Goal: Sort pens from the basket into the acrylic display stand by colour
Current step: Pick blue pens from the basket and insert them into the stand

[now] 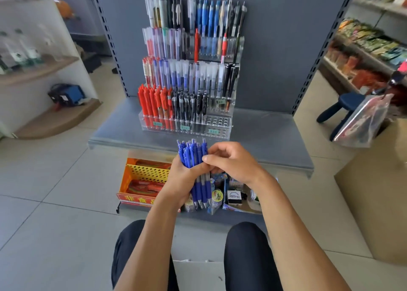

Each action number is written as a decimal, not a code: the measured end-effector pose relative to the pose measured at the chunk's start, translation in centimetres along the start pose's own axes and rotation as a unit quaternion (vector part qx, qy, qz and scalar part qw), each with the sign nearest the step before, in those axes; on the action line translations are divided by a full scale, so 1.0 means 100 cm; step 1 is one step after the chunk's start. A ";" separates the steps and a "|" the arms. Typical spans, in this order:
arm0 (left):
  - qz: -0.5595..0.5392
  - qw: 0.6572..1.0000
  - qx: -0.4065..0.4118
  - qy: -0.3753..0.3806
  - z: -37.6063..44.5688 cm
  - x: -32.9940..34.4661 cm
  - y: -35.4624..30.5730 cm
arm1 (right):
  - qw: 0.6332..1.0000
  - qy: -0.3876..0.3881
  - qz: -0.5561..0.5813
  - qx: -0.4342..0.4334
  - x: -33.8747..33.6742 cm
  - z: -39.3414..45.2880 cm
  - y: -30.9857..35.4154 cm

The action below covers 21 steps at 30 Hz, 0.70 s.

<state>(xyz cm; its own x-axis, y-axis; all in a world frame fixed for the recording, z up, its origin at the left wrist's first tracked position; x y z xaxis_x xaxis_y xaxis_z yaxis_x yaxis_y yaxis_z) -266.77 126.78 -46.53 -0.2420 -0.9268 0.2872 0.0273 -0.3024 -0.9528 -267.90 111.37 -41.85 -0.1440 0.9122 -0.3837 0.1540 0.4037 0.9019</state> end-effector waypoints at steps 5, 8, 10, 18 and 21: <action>0.001 0.999 0.027 0.026 0.005 0.011 -0.028 | 1.000 -0.011 0.004 -0.025 -0.013 -0.004 0.019; 0.016 0.999 0.036 0.034 0.010 0.013 -0.035 | 0.999 -0.019 -0.009 -0.043 -0.018 -0.004 0.027; 0.021 0.998 0.040 0.034 0.014 0.011 -0.036 | 0.999 -0.020 -0.008 -0.044 -0.020 -0.001 0.030; 0.053 0.997 0.048 0.039 0.035 -0.001 -0.035 | 0.998 -0.026 -0.034 -0.056 -0.020 0.027 0.031; 0.058 0.997 0.043 0.031 0.041 -0.008 -0.033 | 0.998 -0.018 -0.041 -0.051 -0.016 0.037 0.032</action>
<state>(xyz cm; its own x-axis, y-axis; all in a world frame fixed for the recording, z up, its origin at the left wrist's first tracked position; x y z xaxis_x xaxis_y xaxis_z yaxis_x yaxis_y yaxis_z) -262.64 127.61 -43.24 -0.2912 -0.9422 0.1657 0.1420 -0.2139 -0.9665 -263.53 111.46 -39.12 -0.1172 0.8786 -0.4630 0.0426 0.4702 0.8815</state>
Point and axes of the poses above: each hand's wrist, its own z-axis towards the middle knuckle, its own x-axis out of the palm, y = z × x, the point moved 1 cm from there along z, towards the middle knuckle, and after that the axes turned 7 degrees about x, right-handed, at the moved point
